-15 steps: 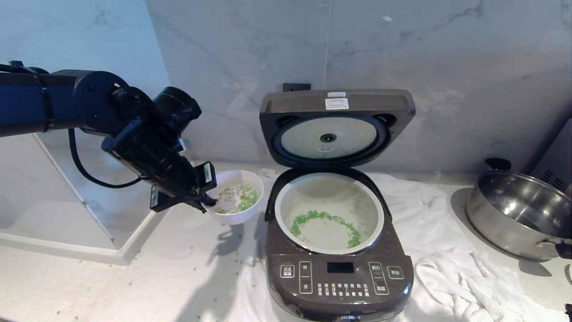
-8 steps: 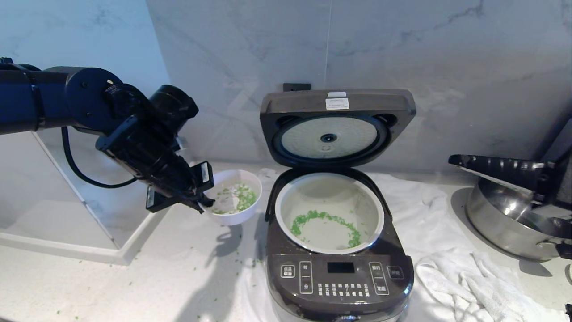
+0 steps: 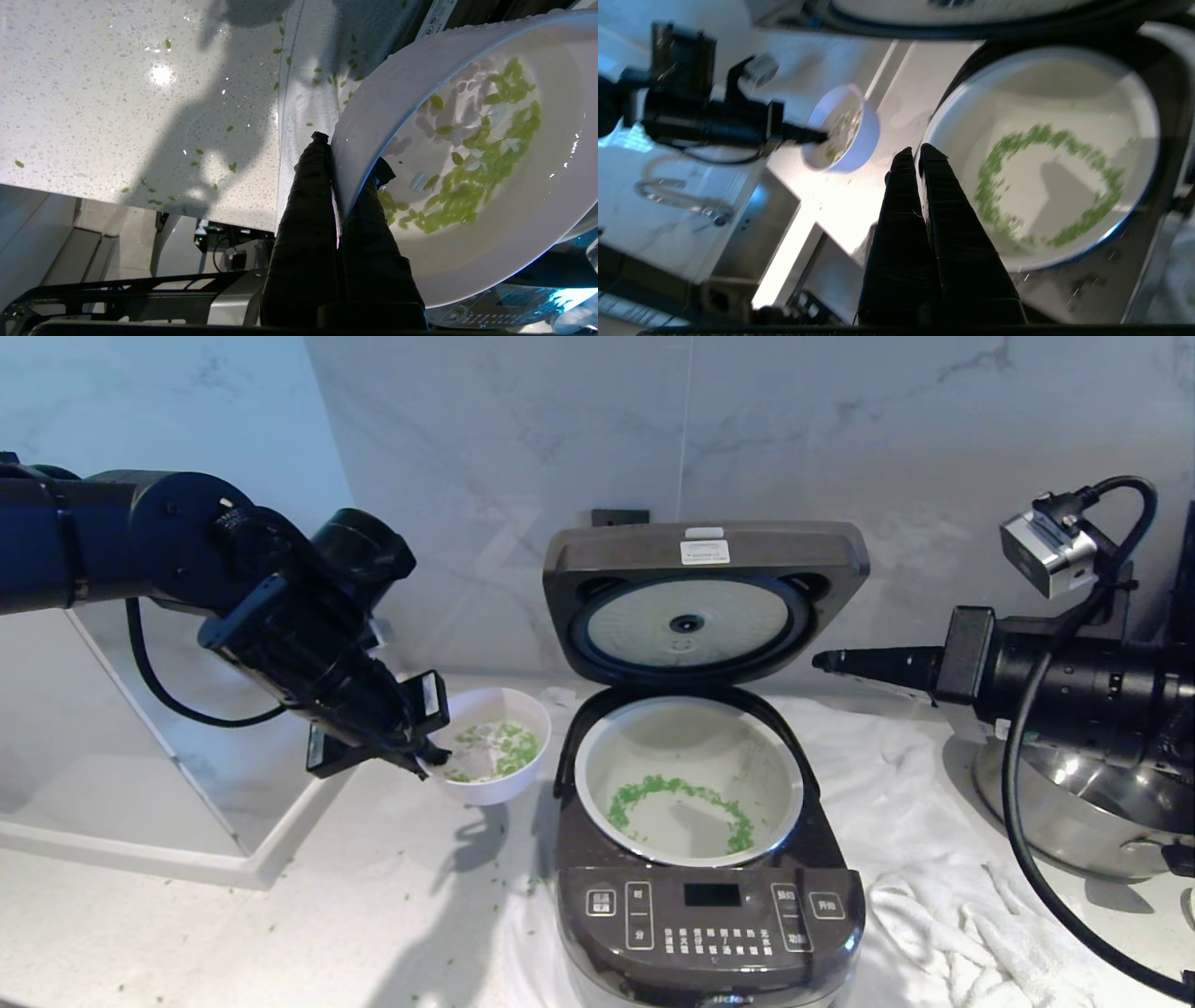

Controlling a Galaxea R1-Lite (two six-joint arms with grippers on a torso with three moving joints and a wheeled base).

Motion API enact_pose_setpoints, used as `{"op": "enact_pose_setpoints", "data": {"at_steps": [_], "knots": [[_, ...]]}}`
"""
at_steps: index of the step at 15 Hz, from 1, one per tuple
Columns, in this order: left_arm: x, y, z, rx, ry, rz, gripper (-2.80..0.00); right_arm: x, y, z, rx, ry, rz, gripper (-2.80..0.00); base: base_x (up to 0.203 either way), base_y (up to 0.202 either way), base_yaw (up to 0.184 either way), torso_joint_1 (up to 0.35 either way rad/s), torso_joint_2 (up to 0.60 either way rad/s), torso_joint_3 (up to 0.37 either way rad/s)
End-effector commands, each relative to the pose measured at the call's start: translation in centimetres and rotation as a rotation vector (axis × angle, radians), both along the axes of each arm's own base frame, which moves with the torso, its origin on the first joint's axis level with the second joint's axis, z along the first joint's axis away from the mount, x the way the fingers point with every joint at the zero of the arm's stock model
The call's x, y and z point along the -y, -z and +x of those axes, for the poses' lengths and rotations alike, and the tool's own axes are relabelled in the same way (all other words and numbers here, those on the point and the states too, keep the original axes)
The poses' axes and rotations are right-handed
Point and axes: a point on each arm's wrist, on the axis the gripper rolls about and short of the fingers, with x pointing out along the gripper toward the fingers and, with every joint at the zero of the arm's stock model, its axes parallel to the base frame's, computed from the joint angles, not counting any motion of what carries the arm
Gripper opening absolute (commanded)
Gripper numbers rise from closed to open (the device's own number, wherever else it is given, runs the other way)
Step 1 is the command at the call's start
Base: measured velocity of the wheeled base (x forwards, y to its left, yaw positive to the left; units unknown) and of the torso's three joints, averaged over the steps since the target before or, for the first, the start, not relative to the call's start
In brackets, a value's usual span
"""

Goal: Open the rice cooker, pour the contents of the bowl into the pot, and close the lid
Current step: Pour the water from the bowl into the rice cooker

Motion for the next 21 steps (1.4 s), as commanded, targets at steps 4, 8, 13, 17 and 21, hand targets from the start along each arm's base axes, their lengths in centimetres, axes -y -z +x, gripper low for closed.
{"op": "enact_pose_setpoints", "data": {"at_steps": [4, 8, 13, 17, 21], "knots": [[0.3, 0.0, -0.2, -0.009, -0.003, -0.005, -2.80, -0.5, -0.2, 3.1, -0.001, 0.026, -0.009, -2.80, 0.000, 0.000, 0.000, 0.000, 0.00, 0.000], [0.4, -0.2, -0.5, -0.004, 0.005, -0.007, -2.80, -0.4, -1.0, 4.3, 0.027, 0.047, 0.002, -2.80, 0.000, 0.000, 0.000, 0.000, 0.00, 0.000], [0.5, -0.4, -0.8, -0.008, 0.012, -0.005, -2.80, 0.4, -2.6, 6.5, 0.076, 0.096, 0.018, -2.80, 0.000, 0.000, 0.000, 0.000, 0.00, 0.000], [0.6, -0.2, -0.7, -0.015, 0.012, -0.002, -2.80, 0.9, -1.2, 9.2, 0.059, 0.133, -0.003, -2.80, 0.000, 0.000, 0.000, 0.000, 0.00, 0.000], [0.5, -0.2, -0.7, -0.014, 0.010, -0.003, -2.80, 1.1, -1.6, 10.3, 0.092, 0.148, 0.005, -2.80, 0.000, 0.000, 0.000, 0.000, 0.00, 0.000]]}}
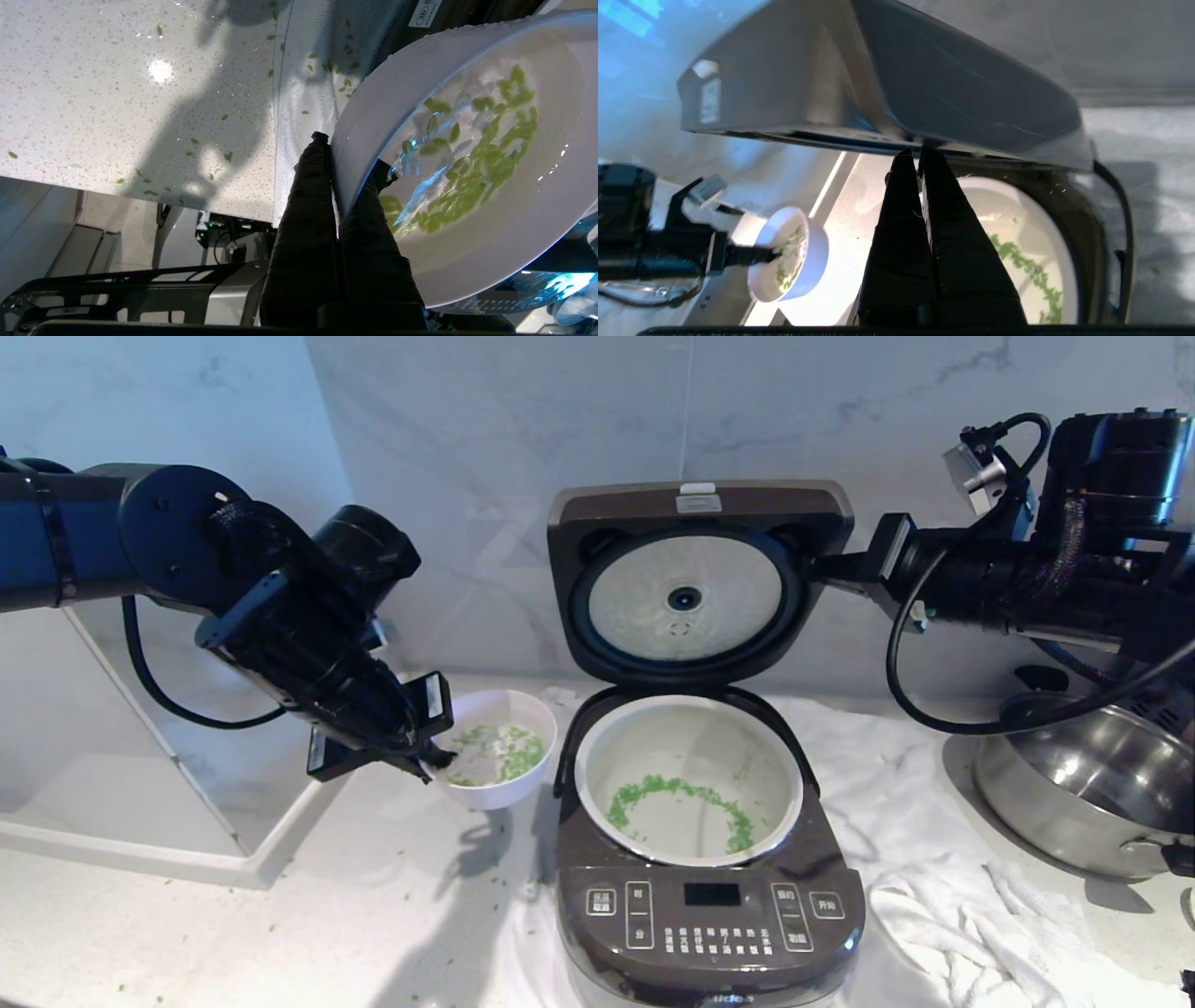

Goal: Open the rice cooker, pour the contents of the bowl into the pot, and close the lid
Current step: Pour the water from the bowl into the rice cooker

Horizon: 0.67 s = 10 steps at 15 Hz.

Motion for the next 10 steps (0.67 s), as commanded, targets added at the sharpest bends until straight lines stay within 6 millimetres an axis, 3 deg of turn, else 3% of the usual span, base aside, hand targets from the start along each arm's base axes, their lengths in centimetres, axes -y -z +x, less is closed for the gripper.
{"op": "enact_pose_setpoints", "data": {"at_steps": [1, 10], "knots": [[0.0, 0.0, 0.0, -0.006, -0.002, 0.000, -2.80, -0.1, -0.1, 1.0, 0.023, 0.004, 0.009, -2.80, 0.000, 0.000, 0.000, 0.000, 0.00, 0.000], [0.1, -0.1, -0.2, -0.001, 0.002, -0.003, -2.80, 0.6, -0.1, 3.0, 0.070, 0.038, 0.019, -2.80, 0.000, 0.000, 0.000, 0.000, 0.00, 0.000]]}}
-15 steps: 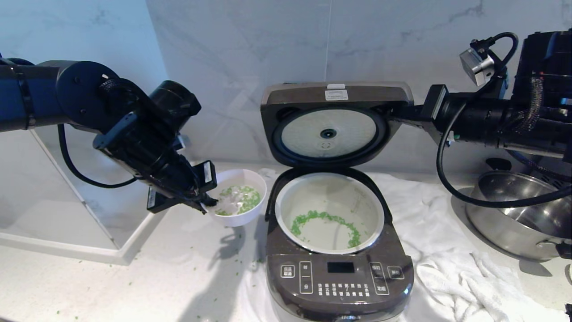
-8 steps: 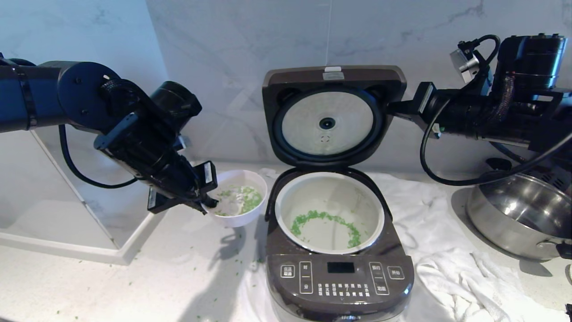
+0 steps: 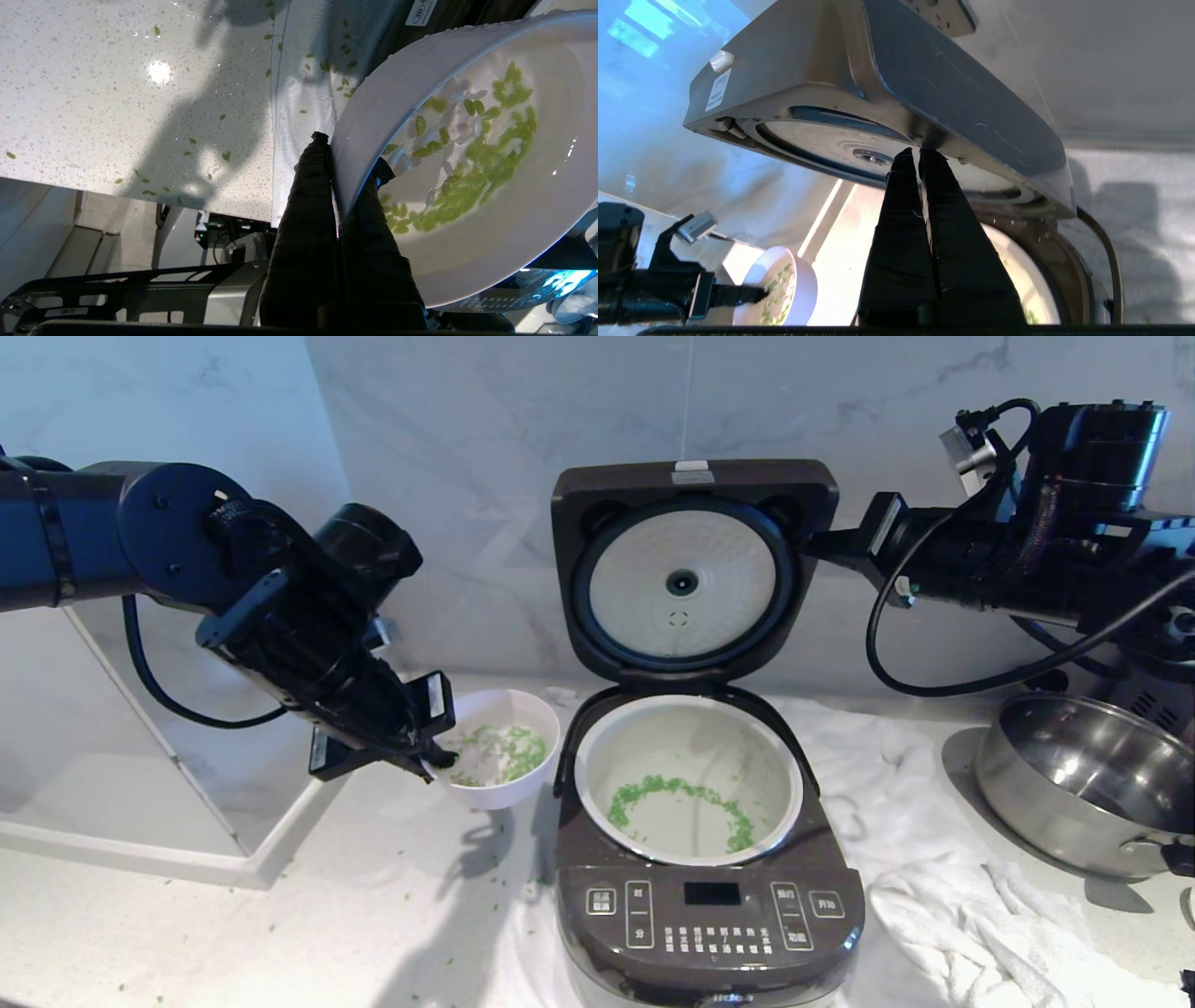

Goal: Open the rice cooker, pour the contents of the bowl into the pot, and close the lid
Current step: Pour the water from the bowl into the rice cooker

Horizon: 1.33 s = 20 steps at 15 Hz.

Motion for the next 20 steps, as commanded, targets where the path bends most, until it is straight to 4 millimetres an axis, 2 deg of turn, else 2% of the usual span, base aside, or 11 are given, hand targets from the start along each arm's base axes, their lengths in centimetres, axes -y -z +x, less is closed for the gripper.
{"op": "enact_pose_setpoints", "data": {"at_steps": [1, 8, 11, 13, 16, 20], "knots": [[0.0, -0.1, -0.1, -0.004, -0.003, -0.001, -2.80, 0.2, 0.5, 0.7, 0.005, 0.007, 0.004, -2.80, 0.000, 0.000, 0.000, 0.000, 0.00, 0.000], [0.0, -0.2, -0.2, -0.001, -0.002, -0.002, -2.80, 0.5, 0.3, 1.0, 0.038, 0.016, 0.009, -2.80, 0.000, 0.000, 0.000, 0.000, 0.00, 0.000], [0.0, -0.2, -0.2, 0.000, -0.002, -0.003, -2.80, 0.6, -0.2, 0.3, 0.049, 0.015, 0.011, -2.80, 0.000, 0.000, 0.000, 0.000, 0.00, 0.000], [-0.1, -0.2, -0.2, -0.001, -0.004, -0.002, -2.80, 0.5, -1.1, -1.4, 0.066, 0.001, 0.016, -2.80, 0.000, 0.000, 0.000, 0.000, 0.00, 0.000], [-0.1, 0.0, -0.3, -0.010, -0.003, -0.001, -2.80, 0.4, -2.0, -5.4, 0.086, -0.029, 0.021, -2.80, 0.000, 0.000, 0.000, 0.000, 0.00, 0.000], [-0.3, 0.0, -0.6, -0.015, -0.007, 0.000, -2.80, 0.8, -2.2, -13.4, 0.181, -0.093, -0.053, -2.80, 0.000, 0.000, 0.000, 0.000, 0.00, 0.000]]}}
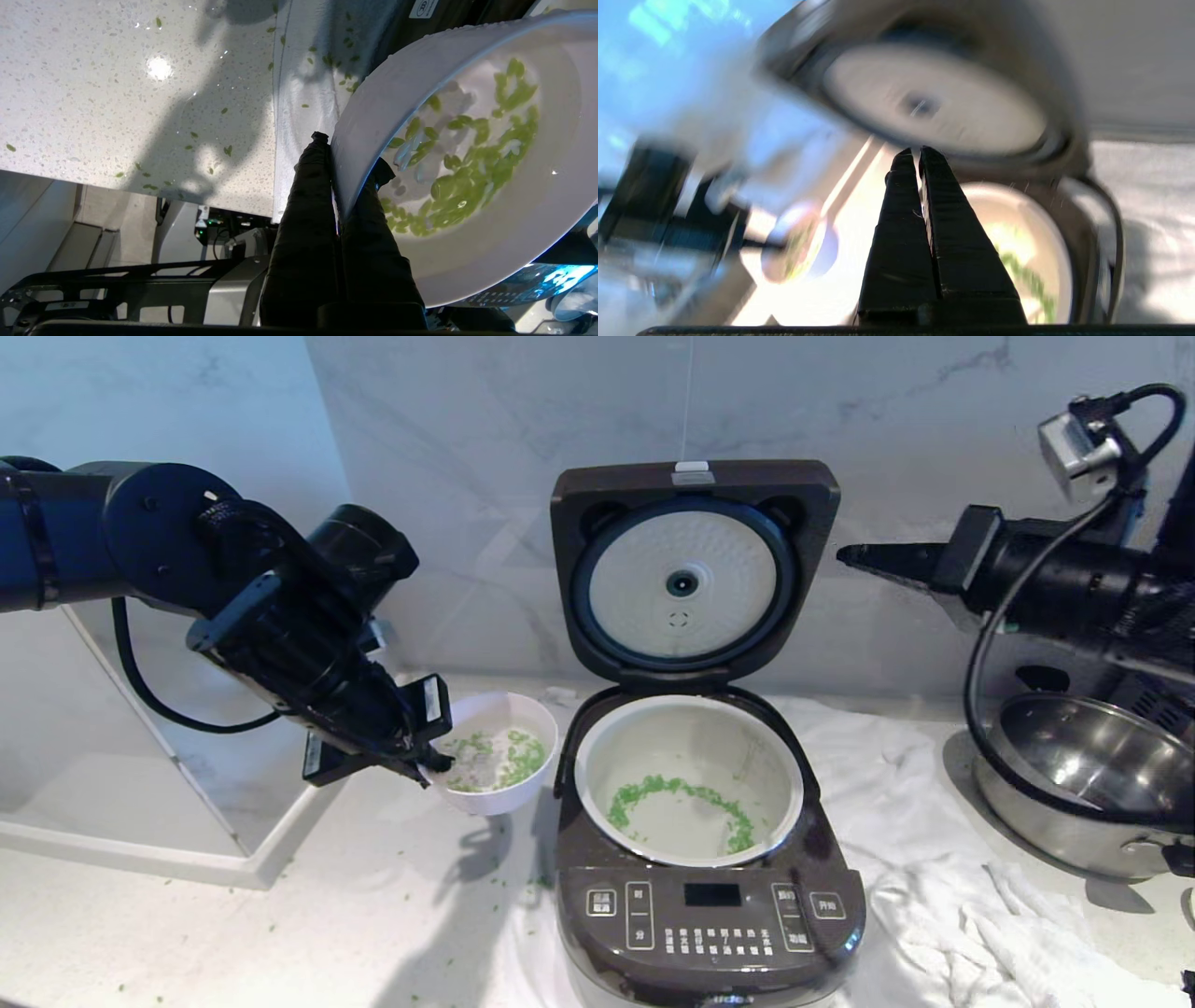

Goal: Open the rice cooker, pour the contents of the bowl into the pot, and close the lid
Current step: Pour the water from the bowl into the rice cooker

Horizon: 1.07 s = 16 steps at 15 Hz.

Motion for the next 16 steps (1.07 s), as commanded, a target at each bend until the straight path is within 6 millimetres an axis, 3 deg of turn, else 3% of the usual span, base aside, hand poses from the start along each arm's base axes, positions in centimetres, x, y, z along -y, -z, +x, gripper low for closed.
{"op": "enact_pose_setpoints", "data": {"at_steps": [1, 4, 9, 12, 16], "knots": [[-0.1, 0.2, -0.2, -0.016, -0.003, 0.004, -2.80, 1.2, -1.7, -6.9, 0.137, -0.034, -0.029, -2.80, 0.000, 0.000, 0.000, 0.000, 0.00, 0.000], [-0.1, 0.7, -0.1, -0.034, -0.004, 0.012, -2.80, 3.1, -1.5, -13.6, 0.220, -0.009, -0.083, -2.80, 0.000, 0.000, 0.000, 0.000, 0.00, 0.000], [-0.4, 0.6, -0.6, -0.030, -0.005, 0.018, -2.80, 6.1, 1.1, -21.2, 0.297, 0.239, -0.317, -2.80, 0.000, 0.000, 0.000, 0.000, 0.00, 0.000], [-0.4, 0.2, -0.9, -0.015, 0.000, 0.010, -2.80, 7.6, 2.3, -24.1, 0.280, 0.522, -0.497, -2.80, 0.000, 0.000, 0.000, 0.000, 0.00, 0.000], [-0.5, 0.2, -1.0, -0.020, -0.002, 0.011, -2.80, 8.0, 2.1, -26.2, 0.275, 0.811, -0.614, -2.80, 0.000, 0.000, 0.000, 0.000, 0.00, 0.000]]}}
